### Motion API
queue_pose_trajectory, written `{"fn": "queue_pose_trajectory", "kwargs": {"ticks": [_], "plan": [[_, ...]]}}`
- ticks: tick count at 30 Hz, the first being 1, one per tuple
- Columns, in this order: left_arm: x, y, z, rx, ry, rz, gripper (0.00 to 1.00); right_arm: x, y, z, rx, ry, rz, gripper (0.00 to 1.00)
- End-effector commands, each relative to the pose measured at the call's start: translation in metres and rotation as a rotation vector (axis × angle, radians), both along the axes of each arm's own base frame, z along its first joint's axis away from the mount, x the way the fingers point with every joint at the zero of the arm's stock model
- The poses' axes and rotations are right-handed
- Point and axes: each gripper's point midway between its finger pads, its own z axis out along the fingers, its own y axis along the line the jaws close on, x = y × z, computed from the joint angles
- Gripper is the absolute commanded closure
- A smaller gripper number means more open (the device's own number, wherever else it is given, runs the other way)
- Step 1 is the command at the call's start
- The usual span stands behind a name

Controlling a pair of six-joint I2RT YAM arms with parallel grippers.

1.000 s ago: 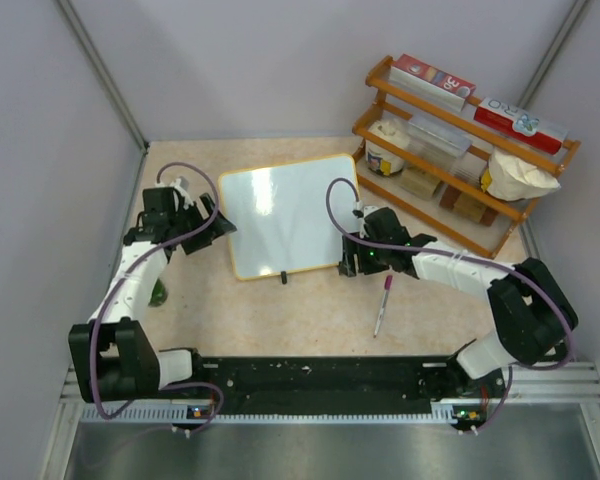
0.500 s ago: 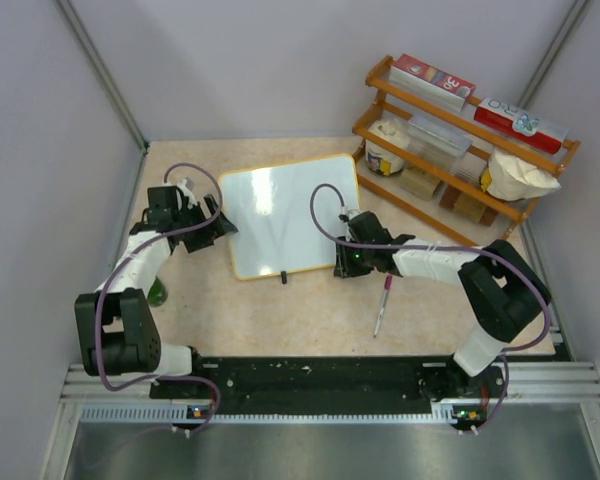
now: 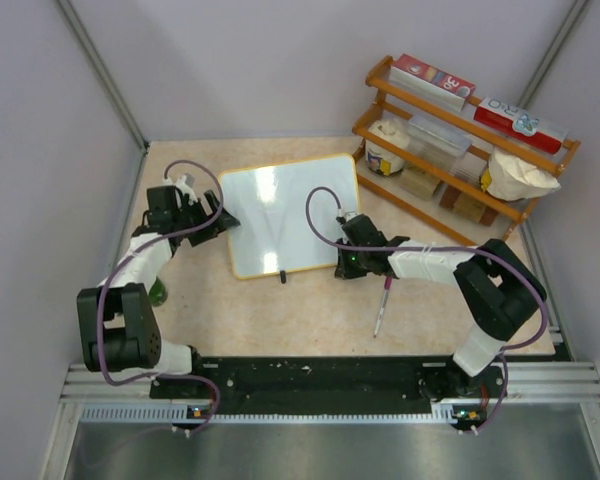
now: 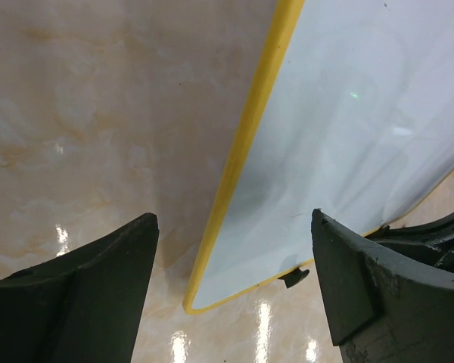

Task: Write a sentence on the whiteboard
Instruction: Move the whiteboard to the whiteboard stand.

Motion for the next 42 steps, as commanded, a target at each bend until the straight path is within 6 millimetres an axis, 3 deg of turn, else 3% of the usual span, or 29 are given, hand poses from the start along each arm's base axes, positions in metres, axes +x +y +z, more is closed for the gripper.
{"fn": "queue_pose_trajectory", "kwargs": {"ticks": [1, 12, 17, 27, 28, 42], "plan": [[0.012, -0.012, 0.005, -0.072, -0.083, -0.066, 0.15, 0.014, 0.008, 0.005, -0.01, -0.068, -0.003, 1.0], [0.005, -0.041, -0.006, -0.188, -0.091, -0.188, 0.2, 0.013, 0.008, 0.003, -0.023, -0.071, 0.006, 1.0], [0.0, -0.059, -0.006, -0.204, -0.093, -0.238, 0.31, 0.013, 0.01, 0.003, -0.025, -0.069, 0.013, 1.0], [0.002, -0.078, -0.007, -0.235, -0.085, -0.31, 0.41, 0.012, 0.011, 0.004, -0.029, -0.073, 0.021, 1.0], [-0.002, -0.09, -0.008, -0.239, -0.079, -0.345, 0.43, 0.012, 0.01, 0.002, -0.033, -0.07, 0.017, 1.0], [-0.009, -0.097, -0.018, -0.226, -0.048, -0.372, 0.44, 0.01, 0.01, 0.002, -0.039, -0.075, 0.018, 1.0]]}}
